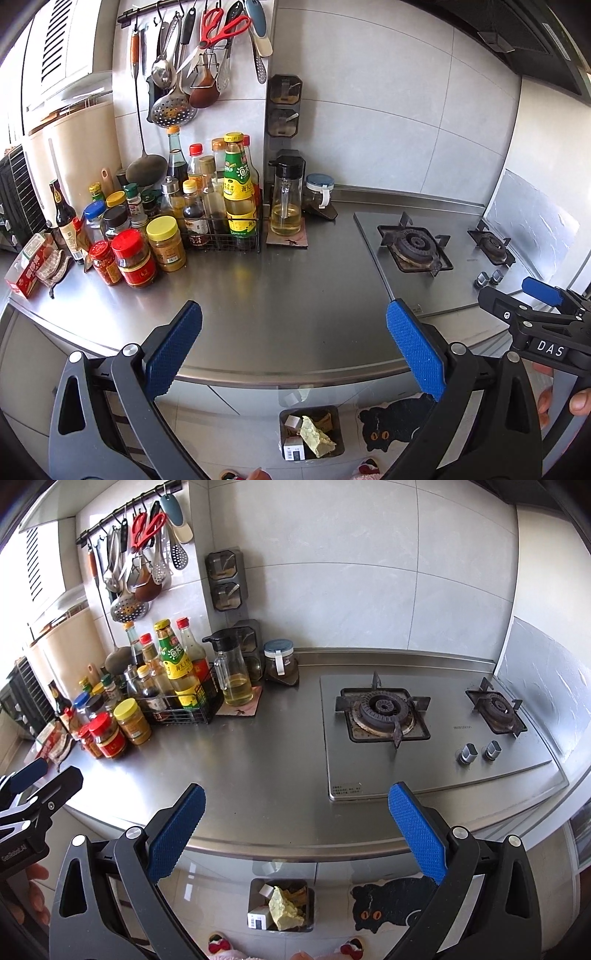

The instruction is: Collect trash

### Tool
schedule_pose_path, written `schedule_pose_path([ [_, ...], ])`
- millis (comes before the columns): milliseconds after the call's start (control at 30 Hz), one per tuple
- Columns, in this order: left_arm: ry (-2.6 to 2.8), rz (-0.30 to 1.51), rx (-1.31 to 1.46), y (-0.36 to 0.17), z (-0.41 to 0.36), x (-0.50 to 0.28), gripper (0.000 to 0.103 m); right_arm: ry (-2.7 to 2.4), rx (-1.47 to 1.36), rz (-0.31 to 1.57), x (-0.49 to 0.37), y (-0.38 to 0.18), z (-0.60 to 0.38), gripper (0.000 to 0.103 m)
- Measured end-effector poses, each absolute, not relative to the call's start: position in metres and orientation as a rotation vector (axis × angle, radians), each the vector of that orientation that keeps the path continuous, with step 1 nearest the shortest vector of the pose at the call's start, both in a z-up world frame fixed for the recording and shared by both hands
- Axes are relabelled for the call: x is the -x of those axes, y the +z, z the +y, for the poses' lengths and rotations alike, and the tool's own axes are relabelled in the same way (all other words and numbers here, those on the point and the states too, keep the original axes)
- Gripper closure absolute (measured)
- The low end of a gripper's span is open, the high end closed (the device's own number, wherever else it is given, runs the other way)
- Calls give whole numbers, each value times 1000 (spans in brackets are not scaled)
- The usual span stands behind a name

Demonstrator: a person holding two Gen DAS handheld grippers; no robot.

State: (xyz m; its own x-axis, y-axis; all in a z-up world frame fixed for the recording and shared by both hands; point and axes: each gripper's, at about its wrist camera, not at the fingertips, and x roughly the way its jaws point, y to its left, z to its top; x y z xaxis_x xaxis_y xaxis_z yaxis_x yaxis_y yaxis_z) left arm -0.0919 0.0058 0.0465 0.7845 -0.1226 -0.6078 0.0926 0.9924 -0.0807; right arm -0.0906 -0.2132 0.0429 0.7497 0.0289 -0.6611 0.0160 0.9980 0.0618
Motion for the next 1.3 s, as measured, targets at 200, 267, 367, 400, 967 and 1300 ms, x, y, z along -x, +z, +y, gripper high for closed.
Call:
schedule_pose_path([
  [200,-122,675,54,44,4,90,8,7,-65,732,90,41,-216,3],
  [267,-121,675,54,44,3,90,8,6,-67,733,90,40,-216,3],
  [367,-114,672,53,44,3,90,8,4,-64,730,90,41,-217,3],
  [400,-114,672,53,44,2,90,8,4,-64,728,90,41,-217,3],
  [967,-77,670,51,45,7,87,8,11,-62,726,87,42,-214,3],
  [1300,-63,670,49,44,10,85,8,25,-60,734,82,40,-211,3],
])
